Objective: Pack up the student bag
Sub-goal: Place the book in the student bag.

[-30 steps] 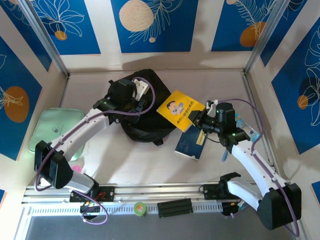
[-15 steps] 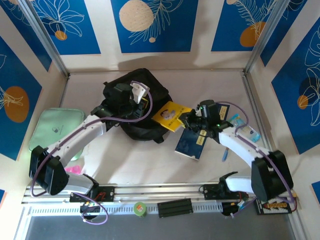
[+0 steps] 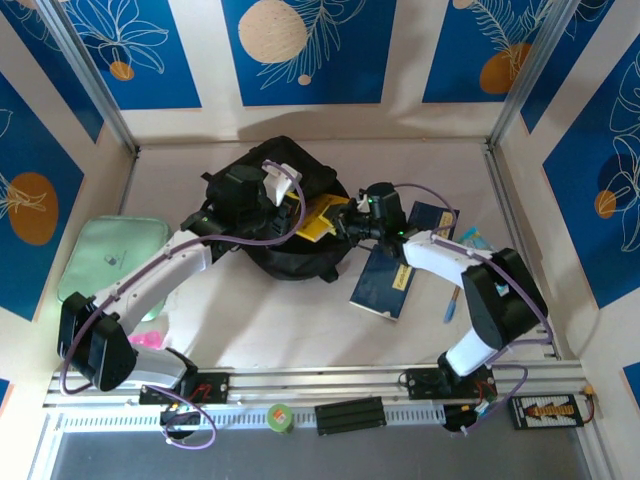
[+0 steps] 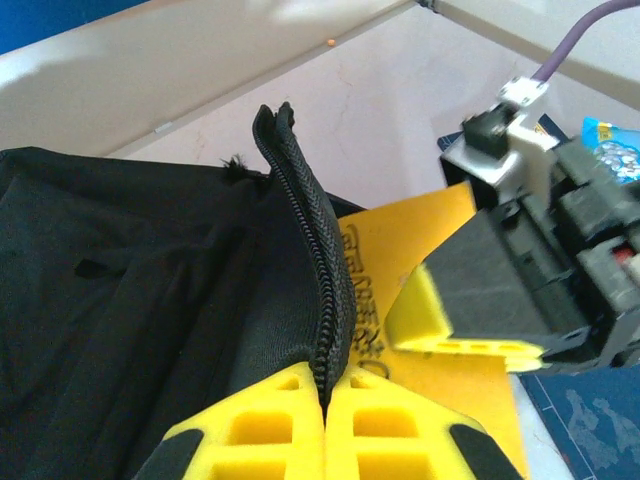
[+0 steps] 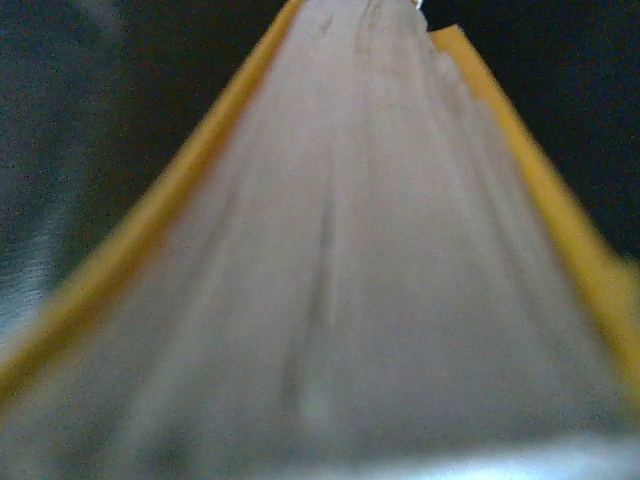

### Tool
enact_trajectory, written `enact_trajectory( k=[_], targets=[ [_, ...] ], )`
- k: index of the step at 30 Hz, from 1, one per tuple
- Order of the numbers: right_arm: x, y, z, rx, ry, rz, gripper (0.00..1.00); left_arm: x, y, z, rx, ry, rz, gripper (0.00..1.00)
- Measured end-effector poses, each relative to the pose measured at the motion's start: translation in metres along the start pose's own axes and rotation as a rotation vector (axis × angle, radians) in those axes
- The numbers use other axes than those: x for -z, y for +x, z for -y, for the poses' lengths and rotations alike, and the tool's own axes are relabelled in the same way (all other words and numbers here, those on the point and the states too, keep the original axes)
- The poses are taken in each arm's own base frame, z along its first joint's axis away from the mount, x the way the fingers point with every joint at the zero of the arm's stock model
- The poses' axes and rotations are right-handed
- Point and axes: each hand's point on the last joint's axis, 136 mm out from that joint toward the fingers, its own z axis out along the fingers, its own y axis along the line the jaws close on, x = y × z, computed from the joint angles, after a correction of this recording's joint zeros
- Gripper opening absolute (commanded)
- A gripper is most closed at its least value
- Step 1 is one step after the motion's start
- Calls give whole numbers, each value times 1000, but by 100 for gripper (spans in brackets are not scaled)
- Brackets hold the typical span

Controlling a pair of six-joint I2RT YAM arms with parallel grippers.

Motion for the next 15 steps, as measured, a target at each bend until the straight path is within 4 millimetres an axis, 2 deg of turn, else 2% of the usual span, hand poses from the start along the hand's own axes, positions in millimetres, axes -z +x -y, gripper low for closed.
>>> enact_trajectory(
  k=[6, 10, 15],
  targets=[
    [-39, -8, 29, 5, 65, -2, 7, 0, -1, 1, 0, 5, 7, 0],
    [-58, -18, 23, 45, 9, 6, 8, 0, -3, 1, 1, 6, 17, 0],
    [-71, -19, 11, 92, -86, -3, 8, 0, -7, 1, -1, 6, 30, 0]
  ],
)
